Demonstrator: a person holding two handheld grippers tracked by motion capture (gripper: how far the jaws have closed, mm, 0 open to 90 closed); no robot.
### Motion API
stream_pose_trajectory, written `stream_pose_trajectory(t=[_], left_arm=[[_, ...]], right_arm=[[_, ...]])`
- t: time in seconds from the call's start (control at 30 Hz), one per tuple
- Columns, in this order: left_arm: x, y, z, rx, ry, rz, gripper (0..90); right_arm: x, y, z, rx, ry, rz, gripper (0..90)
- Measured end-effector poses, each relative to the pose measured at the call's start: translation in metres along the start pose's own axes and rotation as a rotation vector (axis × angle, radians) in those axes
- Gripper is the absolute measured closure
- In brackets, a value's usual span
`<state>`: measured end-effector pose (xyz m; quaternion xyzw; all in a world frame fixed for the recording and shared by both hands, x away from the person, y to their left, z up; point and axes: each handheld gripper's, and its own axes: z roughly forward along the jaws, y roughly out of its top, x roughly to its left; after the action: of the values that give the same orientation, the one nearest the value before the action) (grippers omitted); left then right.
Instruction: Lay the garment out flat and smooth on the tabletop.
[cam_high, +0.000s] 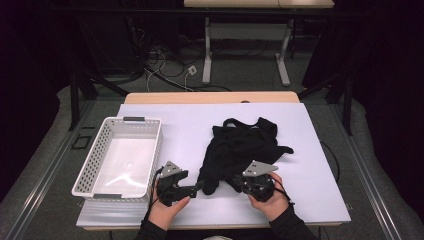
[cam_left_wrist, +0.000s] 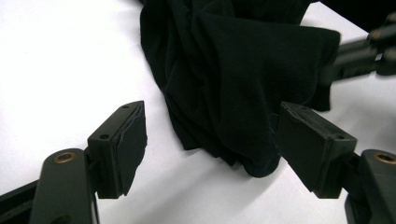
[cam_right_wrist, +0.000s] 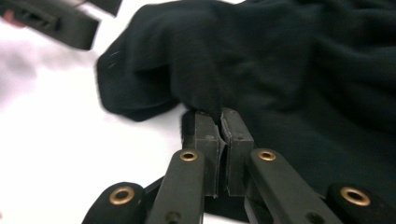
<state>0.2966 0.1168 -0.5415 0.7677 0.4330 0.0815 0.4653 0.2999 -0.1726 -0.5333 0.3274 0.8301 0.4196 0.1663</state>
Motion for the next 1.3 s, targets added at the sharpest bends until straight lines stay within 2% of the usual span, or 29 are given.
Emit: stream_pose_trajectory(t=[0.3,0.53,0.93,1.1,1.3], left_arm=[[-0.001,-0.002,0.004,0.018,-0.017,0.009,28.1],[-0.003,-0.003,0.006,0.025,-0.017,0.022,29.0],[-0.005,-0.005,0.014,0.048,-0.016,0.050,32.4],[-0.004,-0.004,0.020,0.064,-0.011,0.057,33.7],[0.001,0.000,0.028,0.065,0.001,0.026,34.4]], right_arm=[[-0.051,-0.005,-0.038,-0.098,-0.106,0.139,87.3],[-0.079,-0.011,-0.056,-0.139,-0.177,0.209,87.2],[-0.117,-0.026,-0.073,-0.167,-0.286,0.310,87.0],[-0.127,-0.032,-0.077,-0.170,-0.309,0.344,86.6],[-0.132,-0.034,-0.076,-0.153,-0.335,0.334,86.5]])
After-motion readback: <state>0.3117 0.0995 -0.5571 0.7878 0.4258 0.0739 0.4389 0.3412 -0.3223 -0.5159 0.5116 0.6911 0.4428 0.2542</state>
